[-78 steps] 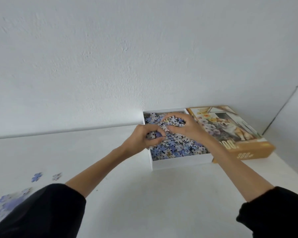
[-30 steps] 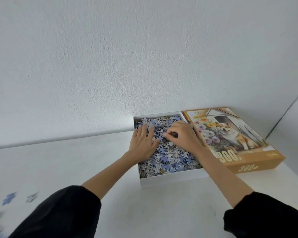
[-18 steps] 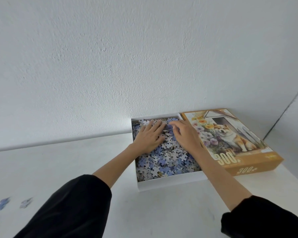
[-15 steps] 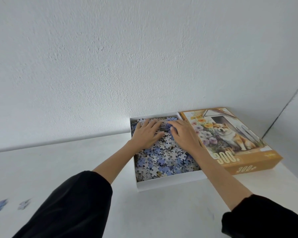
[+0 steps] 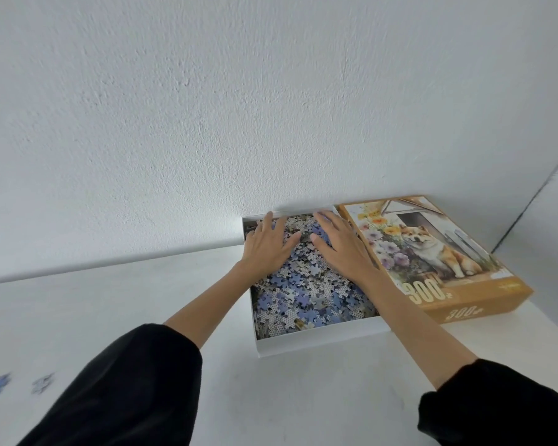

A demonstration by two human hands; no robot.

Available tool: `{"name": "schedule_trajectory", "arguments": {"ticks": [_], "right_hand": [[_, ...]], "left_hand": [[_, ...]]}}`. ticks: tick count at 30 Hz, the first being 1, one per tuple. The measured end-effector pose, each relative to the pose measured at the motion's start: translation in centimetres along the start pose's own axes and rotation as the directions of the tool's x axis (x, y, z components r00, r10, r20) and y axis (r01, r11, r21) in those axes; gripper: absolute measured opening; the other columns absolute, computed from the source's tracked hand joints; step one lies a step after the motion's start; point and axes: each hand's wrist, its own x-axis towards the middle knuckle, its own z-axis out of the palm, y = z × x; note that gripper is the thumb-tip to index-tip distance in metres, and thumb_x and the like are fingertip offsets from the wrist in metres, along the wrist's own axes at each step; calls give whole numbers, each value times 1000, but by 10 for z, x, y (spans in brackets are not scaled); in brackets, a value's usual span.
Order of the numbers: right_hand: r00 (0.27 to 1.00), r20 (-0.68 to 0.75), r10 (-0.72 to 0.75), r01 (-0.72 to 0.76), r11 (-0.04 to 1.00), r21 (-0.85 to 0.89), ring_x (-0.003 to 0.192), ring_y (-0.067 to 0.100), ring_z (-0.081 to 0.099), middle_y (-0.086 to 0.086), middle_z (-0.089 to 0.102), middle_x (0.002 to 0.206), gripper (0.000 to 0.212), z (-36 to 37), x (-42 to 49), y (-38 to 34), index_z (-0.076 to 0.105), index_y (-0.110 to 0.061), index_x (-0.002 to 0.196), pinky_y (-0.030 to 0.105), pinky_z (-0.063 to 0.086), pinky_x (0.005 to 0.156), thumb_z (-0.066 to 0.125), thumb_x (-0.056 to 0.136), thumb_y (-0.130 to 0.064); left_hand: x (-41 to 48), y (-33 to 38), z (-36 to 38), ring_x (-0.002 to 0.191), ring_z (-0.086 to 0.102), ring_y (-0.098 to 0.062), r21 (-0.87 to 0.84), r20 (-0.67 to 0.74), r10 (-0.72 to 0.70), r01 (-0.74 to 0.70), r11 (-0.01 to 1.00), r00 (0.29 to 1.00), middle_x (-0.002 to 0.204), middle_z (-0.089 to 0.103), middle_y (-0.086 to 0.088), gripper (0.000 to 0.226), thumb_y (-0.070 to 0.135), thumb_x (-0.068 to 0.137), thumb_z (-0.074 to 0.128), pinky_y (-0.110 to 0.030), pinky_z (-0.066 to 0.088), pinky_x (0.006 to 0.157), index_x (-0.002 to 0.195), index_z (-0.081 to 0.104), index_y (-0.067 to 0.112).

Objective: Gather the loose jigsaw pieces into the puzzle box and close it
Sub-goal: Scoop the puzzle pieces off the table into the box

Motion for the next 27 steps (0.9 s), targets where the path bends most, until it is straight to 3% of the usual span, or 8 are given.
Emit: {"name": "schedule_trajectory", "arguments": {"ticks": [3,5,9,12,15,19,23,27], "right_hand": [[993,61,-102,104,994,-20,136,14,26,-3,32,147,51,1,1,1,37,-20,140,31,18,111,33,96,-45],[987,127,-96,109,988,-106,137,15,26,-3,33,147,54,5,1,1,39,-18,138,33,16,114,26,96,-49],[997,72,-36,39,998,-52,137,13,26,-1,34,147,46,4,3,2,38,-14,138,30,12,112,30,99,-36],[998,-17,-64,65,995,80,131,13,35,-1,45,139,39,0,0,0,48,-16,132,30,21,109,37,98,-32],[994,-80,-69,82,982,170,123,12,45,-2,55,129,32,-5,-4,-4,57,-18,123,28,32,103,43,97,-27],[997,-76,-16,31,979,203,119,10,50,-4,59,125,30,-15,-13,-13,58,-20,123,30,39,100,48,95,-25],[995,-94,-27,48,973,228,116,10,52,-1,60,124,31,-21,-25,-34,58,-14,123,19,36,96,51,93,-18],[992,-115,-53,85,951,298,116,13,53,3,60,123,31,-20,-33,-62,58,-12,123,28,40,100,51,92,-15]], "left_hand": [[-6,3,0,141,11,-34,78,-65,-35,40,996,997,154,10,-17,60,52,96,25,-51,10,112,144,24,16],[-8,-2,2,140,15,-35,108,-11,-85,85,990,996,153,12,-21,62,53,96,24,-52,9,111,144,22,14],[-9,-12,1,140,19,-30,35,79,-16,13,999,997,154,15,-14,61,51,96,23,-54,5,113,146,17,16],[-15,-16,-1,143,12,-25,-26,21,66,-65,998,998,155,15,-9,57,47,98,24,-50,-3,113,146,19,17],[-24,-16,-5,139,22,-22,-97,-16,125,-126,987,992,151,24,-9,54,42,98,29,-41,6,113,144,25,13],[-39,-12,-17,129,39,-25,-181,14,177,-171,968,984,149,26,-12,53,40,98,32,-42,27,109,143,28,11],[-56,-17,-41,110,54,-23,-211,-58,220,-227,951,974,144,33,-10,48,36,99,35,-36,38,98,139,35,10],[-77,-30,-61,105,55,-21,-219,-147,275,-303,928,950,135,45,-7,40,32,98,39,-34,42,91,133,41,11]]}}
